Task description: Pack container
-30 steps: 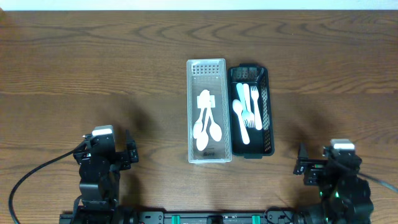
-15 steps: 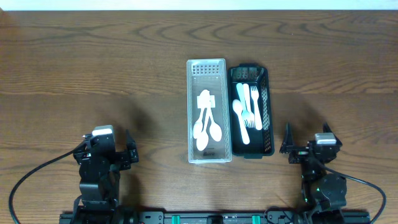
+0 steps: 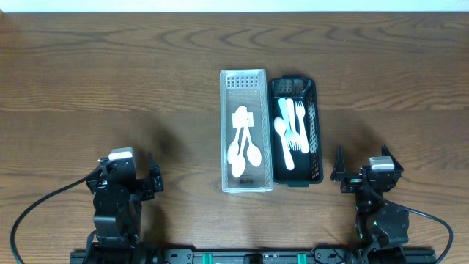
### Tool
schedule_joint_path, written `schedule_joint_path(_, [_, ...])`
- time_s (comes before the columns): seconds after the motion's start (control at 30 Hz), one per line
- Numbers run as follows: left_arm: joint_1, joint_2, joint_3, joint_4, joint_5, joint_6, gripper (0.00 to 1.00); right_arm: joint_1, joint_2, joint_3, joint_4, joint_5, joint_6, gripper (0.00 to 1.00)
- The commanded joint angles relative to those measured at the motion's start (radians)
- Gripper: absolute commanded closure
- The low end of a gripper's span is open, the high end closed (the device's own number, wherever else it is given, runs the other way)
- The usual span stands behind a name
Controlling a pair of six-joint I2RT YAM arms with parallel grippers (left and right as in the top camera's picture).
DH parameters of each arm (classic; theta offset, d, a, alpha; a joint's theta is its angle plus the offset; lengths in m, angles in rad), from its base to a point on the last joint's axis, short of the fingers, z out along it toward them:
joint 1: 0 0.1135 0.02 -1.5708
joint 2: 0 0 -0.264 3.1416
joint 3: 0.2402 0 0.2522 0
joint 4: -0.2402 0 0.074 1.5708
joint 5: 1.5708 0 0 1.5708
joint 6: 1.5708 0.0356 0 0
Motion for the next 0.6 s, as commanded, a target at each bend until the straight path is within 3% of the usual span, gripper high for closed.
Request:
schedule_joint_path(0.0, [0.000,-0.006,0.003,0.000,-0.008,0.009,0.02,-0.009,-0.004,-0.005,-0.001,-0.011,-0.016,0.01])
schedule_joint_path(0.43, [0.000,-0.007,0.003,0.000,-0.008,0.009,0.02,-0.009,-0.004,-0.005,-0.001,-0.011,-0.016,0.01])
schedule_joint_path(0.57, [-0.006,-0.061,0.003,-0.079,0.023,0.005,0.02,-0.009,-0.004,-0.005,-0.001,-0.011,-0.016,0.01])
